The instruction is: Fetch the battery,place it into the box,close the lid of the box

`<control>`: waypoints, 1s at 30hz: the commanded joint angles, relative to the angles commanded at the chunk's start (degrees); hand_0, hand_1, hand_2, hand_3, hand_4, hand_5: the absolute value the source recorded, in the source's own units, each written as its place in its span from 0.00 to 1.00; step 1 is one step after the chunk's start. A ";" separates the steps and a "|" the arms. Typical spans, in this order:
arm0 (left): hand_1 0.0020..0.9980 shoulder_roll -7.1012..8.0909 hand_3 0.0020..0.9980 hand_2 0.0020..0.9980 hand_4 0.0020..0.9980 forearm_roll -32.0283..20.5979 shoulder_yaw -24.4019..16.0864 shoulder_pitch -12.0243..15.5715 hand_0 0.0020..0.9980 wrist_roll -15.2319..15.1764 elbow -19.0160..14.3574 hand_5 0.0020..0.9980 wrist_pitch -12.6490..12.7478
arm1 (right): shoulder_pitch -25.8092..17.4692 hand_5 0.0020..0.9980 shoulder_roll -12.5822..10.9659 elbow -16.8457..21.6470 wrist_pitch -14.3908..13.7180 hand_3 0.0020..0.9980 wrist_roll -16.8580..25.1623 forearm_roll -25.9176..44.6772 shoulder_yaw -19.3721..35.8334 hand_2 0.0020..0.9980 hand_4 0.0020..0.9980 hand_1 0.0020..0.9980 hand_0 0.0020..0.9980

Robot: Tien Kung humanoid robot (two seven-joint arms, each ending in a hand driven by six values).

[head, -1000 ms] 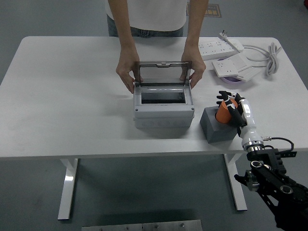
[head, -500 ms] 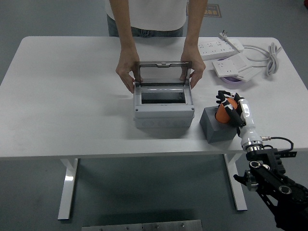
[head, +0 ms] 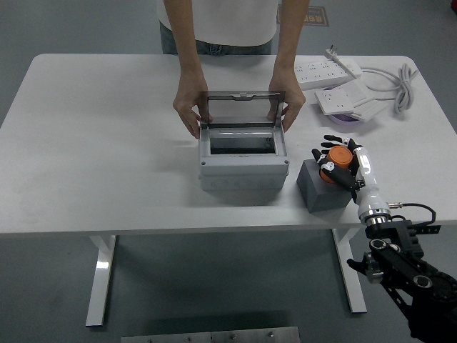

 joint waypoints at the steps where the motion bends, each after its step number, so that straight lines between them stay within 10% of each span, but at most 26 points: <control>1: 0.69 0.01 0.59 0.59 0.58 0.00 -0.01 0.01 0.58 0.00 -0.01 0.00 0.03 | 0.00 0.07 -0.01 -0.01 0.05 0.64 -0.06 -0.05 -0.03 0.62 0.52 0.61 0.61; 30: 0.68 0.00 0.59 0.59 0.59 -0.31 0.19 0.02 0.58 -0.11 0.09 0.00 -0.06 | -0.07 0.09 -0.15 -0.44 -1.02 0.52 0.44 5.11 -0.56 0.50 0.43 0.44 0.44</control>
